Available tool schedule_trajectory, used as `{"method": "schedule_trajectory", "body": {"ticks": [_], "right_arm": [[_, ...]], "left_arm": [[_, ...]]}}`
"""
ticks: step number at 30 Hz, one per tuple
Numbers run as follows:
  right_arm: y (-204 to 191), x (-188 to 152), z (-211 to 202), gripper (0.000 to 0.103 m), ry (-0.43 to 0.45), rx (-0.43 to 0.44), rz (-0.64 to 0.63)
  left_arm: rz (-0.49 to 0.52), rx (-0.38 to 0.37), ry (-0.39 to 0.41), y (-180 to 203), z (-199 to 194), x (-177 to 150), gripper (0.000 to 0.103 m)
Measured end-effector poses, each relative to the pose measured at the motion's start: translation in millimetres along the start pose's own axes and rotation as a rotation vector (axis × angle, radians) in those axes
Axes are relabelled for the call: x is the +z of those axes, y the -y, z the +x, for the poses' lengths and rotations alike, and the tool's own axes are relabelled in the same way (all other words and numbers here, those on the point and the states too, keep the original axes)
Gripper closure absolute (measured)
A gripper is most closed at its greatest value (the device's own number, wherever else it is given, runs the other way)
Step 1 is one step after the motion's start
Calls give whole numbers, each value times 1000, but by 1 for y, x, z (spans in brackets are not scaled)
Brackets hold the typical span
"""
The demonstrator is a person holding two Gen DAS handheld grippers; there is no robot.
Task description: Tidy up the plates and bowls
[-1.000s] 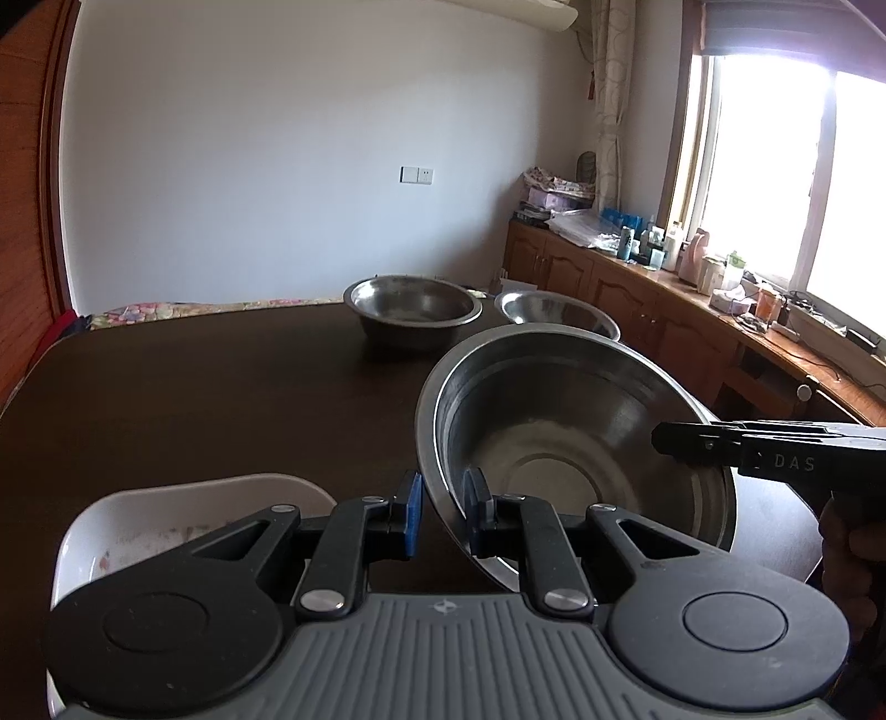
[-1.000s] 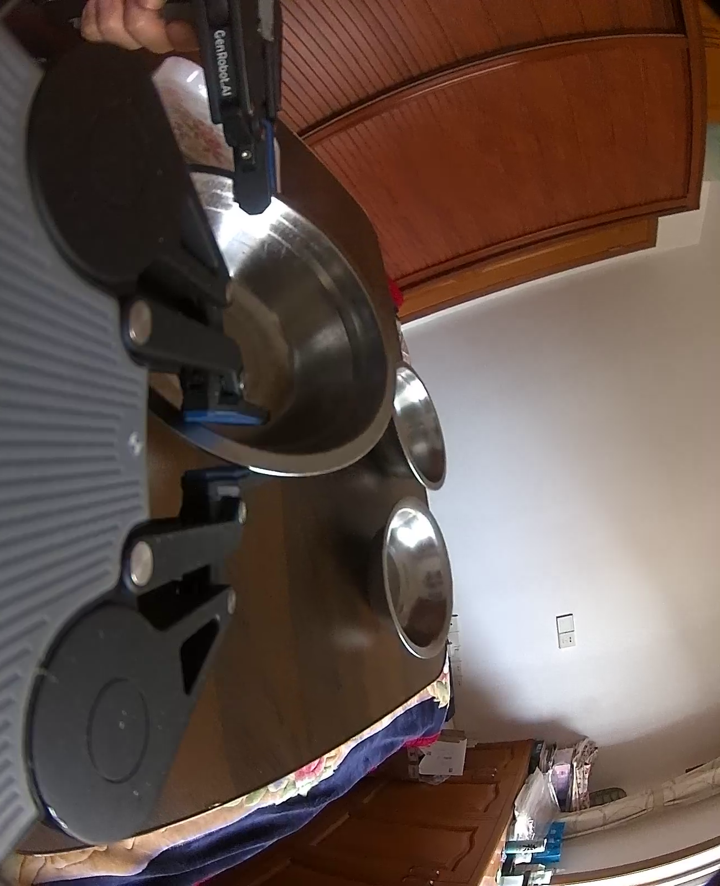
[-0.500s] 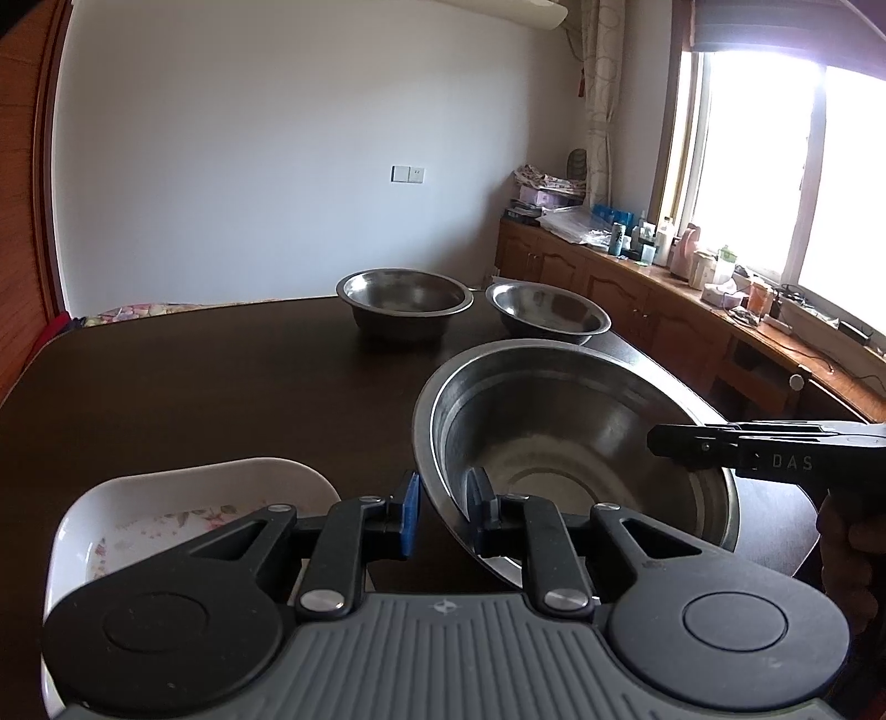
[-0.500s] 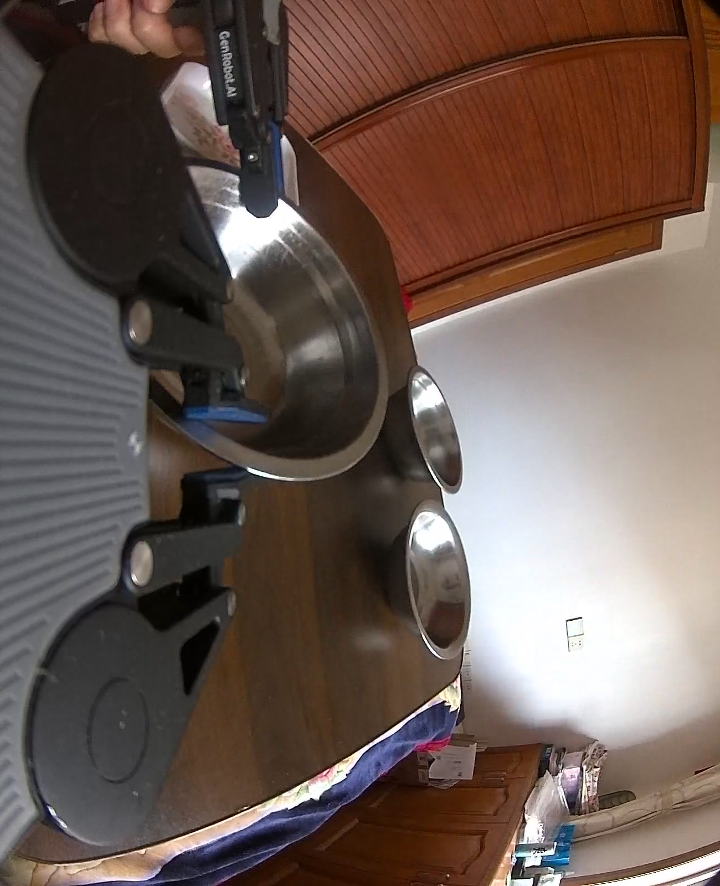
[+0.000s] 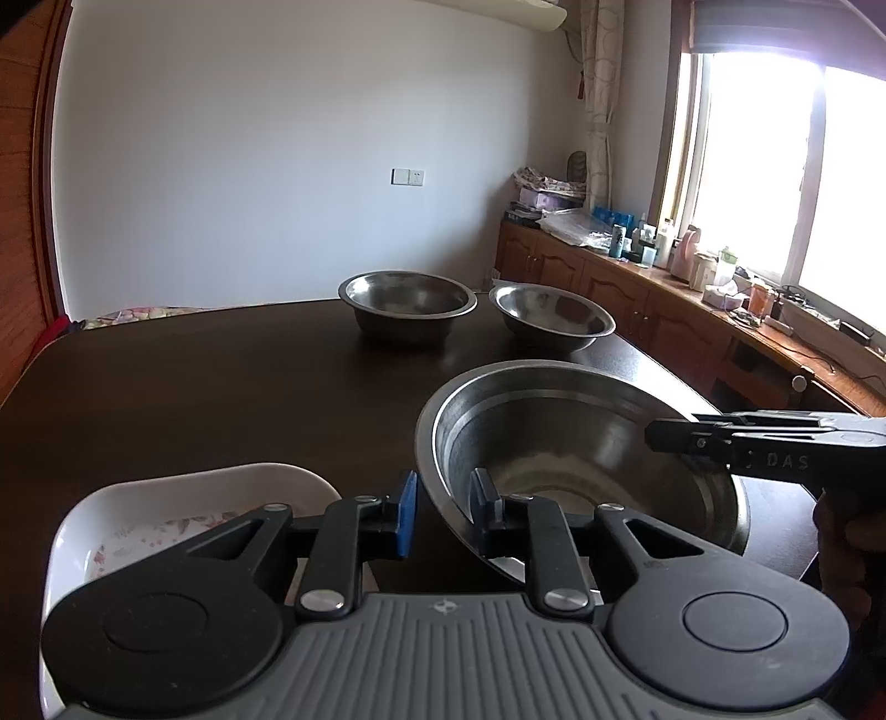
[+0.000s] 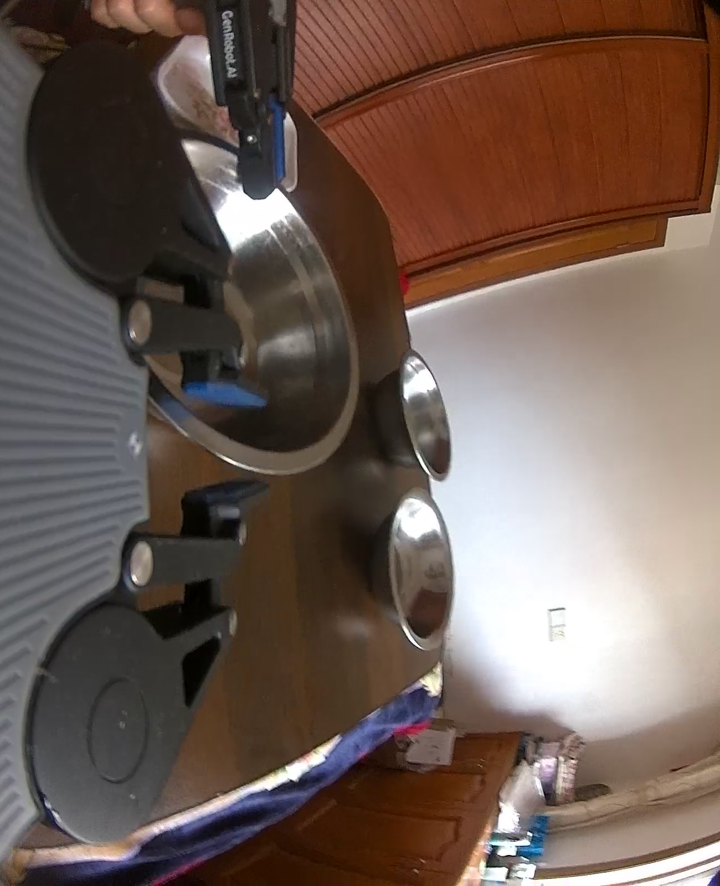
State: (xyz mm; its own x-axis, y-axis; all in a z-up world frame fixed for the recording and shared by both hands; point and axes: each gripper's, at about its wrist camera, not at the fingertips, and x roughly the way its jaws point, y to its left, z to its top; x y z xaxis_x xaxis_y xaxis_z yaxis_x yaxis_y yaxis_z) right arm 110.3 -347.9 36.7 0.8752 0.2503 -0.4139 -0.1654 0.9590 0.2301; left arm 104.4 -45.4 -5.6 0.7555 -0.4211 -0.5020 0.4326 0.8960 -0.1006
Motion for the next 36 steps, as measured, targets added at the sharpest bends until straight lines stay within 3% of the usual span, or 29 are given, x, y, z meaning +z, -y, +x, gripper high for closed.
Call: {"method": "schedule_trajectory", "body": {"ticks": [21,28,36], "right_arm": [[1,16,-20,63,52,-7,-63],[5,43,-19,60,67,8,-105],[12,72,-2,59,66,29,-147]], "left_arm": [[47,40,43,-1,-12,10,40],[84,66,72,-1,-12,33,32],[107,76,76,-5,4,59,30]]}}
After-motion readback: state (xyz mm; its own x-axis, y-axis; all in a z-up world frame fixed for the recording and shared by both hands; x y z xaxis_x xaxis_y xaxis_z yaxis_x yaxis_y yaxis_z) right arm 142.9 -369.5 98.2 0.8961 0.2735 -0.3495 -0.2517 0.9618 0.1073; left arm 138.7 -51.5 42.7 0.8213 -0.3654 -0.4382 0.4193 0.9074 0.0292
